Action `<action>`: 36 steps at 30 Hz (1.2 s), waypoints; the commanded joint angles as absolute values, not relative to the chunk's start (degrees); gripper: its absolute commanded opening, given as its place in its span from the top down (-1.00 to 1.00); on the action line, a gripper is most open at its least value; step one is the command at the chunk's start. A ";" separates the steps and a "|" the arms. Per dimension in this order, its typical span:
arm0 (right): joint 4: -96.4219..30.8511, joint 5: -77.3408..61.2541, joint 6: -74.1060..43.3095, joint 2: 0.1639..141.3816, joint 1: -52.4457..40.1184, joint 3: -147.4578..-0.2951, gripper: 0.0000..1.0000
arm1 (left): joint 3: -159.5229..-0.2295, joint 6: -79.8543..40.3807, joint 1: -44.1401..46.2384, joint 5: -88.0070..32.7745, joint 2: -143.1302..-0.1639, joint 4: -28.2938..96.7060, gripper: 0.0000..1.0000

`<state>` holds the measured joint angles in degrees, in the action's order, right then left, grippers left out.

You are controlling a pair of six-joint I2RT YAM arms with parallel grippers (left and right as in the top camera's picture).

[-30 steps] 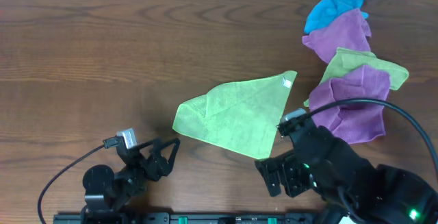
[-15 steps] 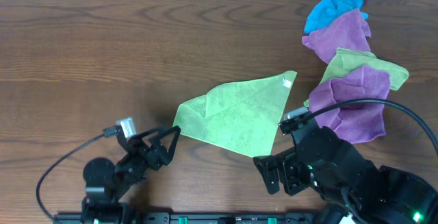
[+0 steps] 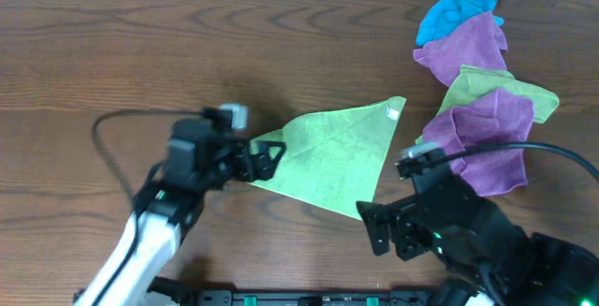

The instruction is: Fold the cloth

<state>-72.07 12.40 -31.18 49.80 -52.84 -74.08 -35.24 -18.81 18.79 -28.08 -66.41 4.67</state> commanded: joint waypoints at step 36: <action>-74.59 16.97 -31.22 42.26 -53.21 -74.19 -0.99 | -47.70 -12.88 29.69 -12.08 -96.01 -2.44 0.13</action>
<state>-74.37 16.16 -31.18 42.30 -52.84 -74.08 -46.78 -12.88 29.65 -11.66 -95.90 -2.07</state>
